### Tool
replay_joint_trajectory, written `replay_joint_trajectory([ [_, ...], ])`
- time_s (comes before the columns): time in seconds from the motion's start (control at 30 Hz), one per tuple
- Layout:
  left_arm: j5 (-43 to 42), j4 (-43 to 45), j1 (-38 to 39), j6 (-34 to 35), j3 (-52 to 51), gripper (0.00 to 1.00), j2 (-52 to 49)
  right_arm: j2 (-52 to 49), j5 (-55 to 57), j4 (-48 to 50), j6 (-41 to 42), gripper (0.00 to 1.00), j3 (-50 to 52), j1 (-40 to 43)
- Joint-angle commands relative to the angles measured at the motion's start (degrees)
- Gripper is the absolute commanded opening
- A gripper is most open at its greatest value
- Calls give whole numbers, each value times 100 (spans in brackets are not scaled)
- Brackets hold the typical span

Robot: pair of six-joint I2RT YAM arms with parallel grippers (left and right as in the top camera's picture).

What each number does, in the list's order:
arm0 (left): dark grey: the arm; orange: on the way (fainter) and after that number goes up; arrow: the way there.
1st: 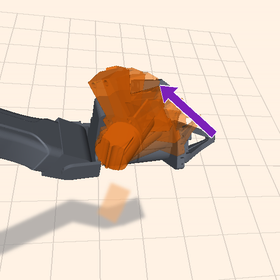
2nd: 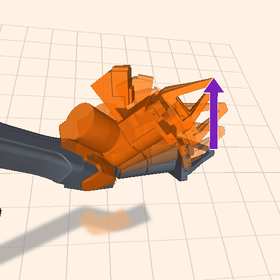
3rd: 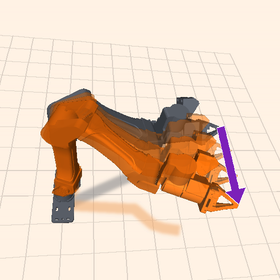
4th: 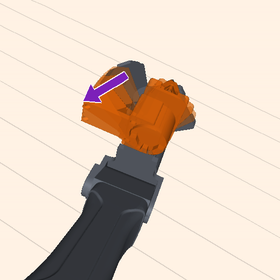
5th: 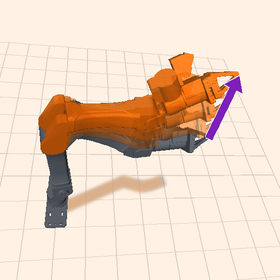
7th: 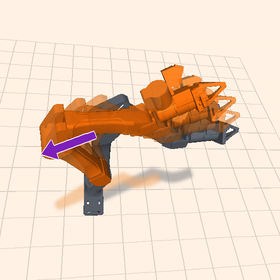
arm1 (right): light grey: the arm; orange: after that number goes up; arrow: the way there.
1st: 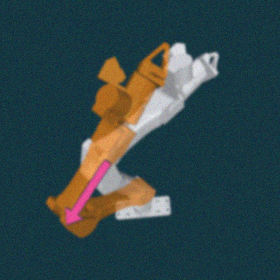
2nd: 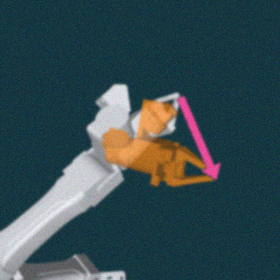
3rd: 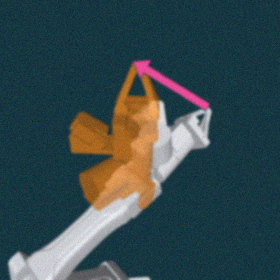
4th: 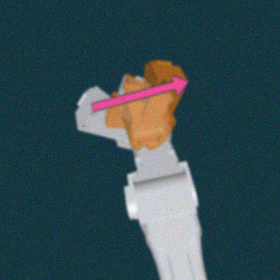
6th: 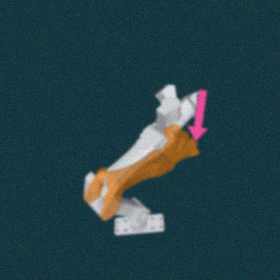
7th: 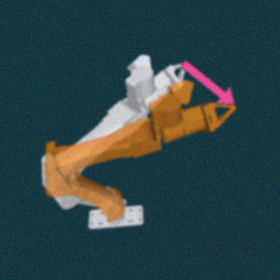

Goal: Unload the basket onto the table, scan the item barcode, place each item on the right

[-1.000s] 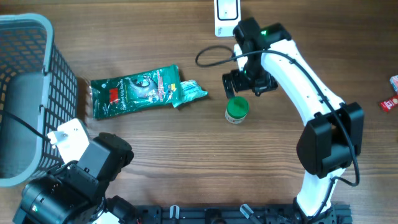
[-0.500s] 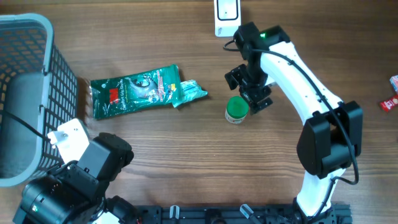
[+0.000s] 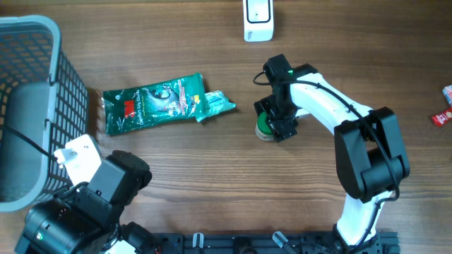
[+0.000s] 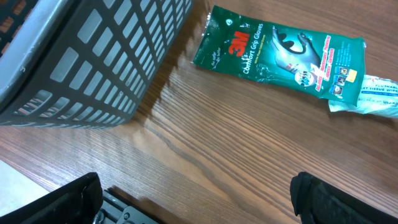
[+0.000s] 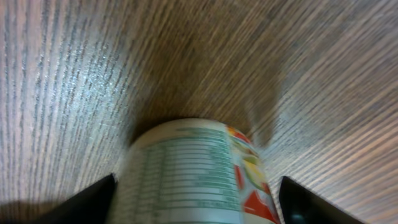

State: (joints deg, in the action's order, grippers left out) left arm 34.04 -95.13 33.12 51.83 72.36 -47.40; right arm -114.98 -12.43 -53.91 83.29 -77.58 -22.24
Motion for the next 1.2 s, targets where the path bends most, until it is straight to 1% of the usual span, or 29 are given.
replay_joint_trajectory([
  [0.0, 96, -4, -42, 116, -4, 100, 9, 7, -52, 57, -247, 72, 122, -42],
  [0.03, 96, -4, -42, 116, -4, 100, 9, 9, -57, 57, -437, 67, 120, -42],
  [0.07, 96, -4, -42, 116, -4, 100, 9, 9, -57, 55, -599, 66, 120, -42],
  [0.13, 96, -7, -42, 116, -4, 100, 9, 11, -72, 50, -1058, 65, 101, -28],
  [0.2, 96, -4, -42, 116, -4, 100, 9, 42, -363, -28, -1742, 65, -13, 11],
  [0.23, 96, -4, -42, 116, -4, 100, 9, 98, -577, -125, -2166, 63, -109, 70],
  [0.3, 96, -4, -42, 116, -4, 100, 9, 286, -949, -363, -2946, 64, -262, 225],
  [0.37, 96, -4, -42, 116, -4, 100, 9, 629, -1687, -745, -3958, 64, -352, 422],
  [0.47, 96, -4, -42, 116, -4, 100, 9, 960, -2594, -1355, -5018, 64, -352, 619],
  [0.53, 96, -4, -42, 116, -4, 100, 9, 1001, -2664, -1840, -5235, 65, -352, 629],
  [0.57, 96, -7, -42, 116, -4, 100, 9, 999, -2693, -2037, -5348, 67, -348, 629],
  [0.63, 96, -4, -42, 116, -4, 100, 9, 999, -2876, -2404, -5593, 68, -339, 629],
  [0.7, 96, -4, -42, 116, -4, 100, 9, 999, -3259, -2675, -5928, 68, -337, 629],
  [0.77, 96, -4, -42, 116, -4, 100, 9, 999, -3309, -2782, -5925, 68, -337, 629],
  [1.0, 96, -7, -42, 116, -4, 100, 9, 999, -3368, -2680, -5893, 67, -337, 629],
  [1.07, 96, -4, -42, 116, -4, 100, 9, 999, -3082, -2433, -5890, 68, -337, 629],
  [1.13, 96, -4, -42, 116, -4, 100, 9, 999, -2559, -2120, -5890, 72, -337, 629],
  [1.17, 96, -4, -42, 116, -4, 100, 9, 999, -2470, -2000, -5895, 72, -337, 629],
])
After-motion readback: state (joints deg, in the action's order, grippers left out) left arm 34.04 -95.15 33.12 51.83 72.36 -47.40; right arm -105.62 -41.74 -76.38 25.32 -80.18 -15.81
